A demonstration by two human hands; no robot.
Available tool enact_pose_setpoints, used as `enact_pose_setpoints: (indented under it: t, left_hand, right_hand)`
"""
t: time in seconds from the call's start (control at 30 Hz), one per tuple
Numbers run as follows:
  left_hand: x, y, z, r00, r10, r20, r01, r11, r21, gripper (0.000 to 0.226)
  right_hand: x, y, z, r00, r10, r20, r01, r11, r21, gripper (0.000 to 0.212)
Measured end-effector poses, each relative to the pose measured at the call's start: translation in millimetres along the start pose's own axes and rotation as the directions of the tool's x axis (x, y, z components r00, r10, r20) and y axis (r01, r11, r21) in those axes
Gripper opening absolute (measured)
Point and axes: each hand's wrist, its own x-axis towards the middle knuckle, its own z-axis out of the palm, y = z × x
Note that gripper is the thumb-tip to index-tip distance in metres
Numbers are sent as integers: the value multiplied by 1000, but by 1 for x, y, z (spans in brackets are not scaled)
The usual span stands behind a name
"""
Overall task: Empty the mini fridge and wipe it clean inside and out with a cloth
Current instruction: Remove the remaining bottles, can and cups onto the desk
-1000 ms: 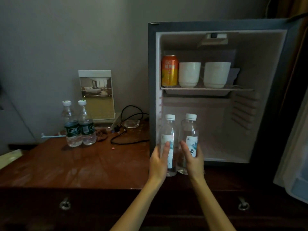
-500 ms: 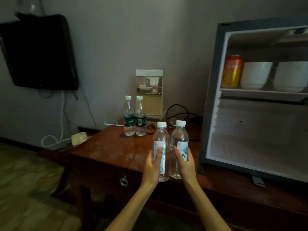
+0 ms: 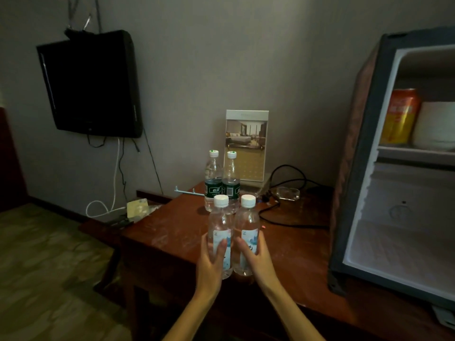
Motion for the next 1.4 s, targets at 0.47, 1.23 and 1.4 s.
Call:
enact_pose_setpoints:
  t: [0.47, 1.23, 1.4]
  left_hand:
    - [7, -19, -20, 985, 122, 120, -149, 955, 258, 71]
    - [112, -38, -27, 998, -56, 32, 32, 862, 506, 50]
    - [138, -43, -24, 999, -1, -46, 28, 807, 589, 65]
  right_hand:
    - [3, 30, -20, 1000, -15, 19, 21, 902, -431, 68]
    - [91, 59, 24, 986, 61, -153, -136, 826, -547, 53]
    - [122, 66, 31, 977, -2, -215, -142, 746, -651, 59]
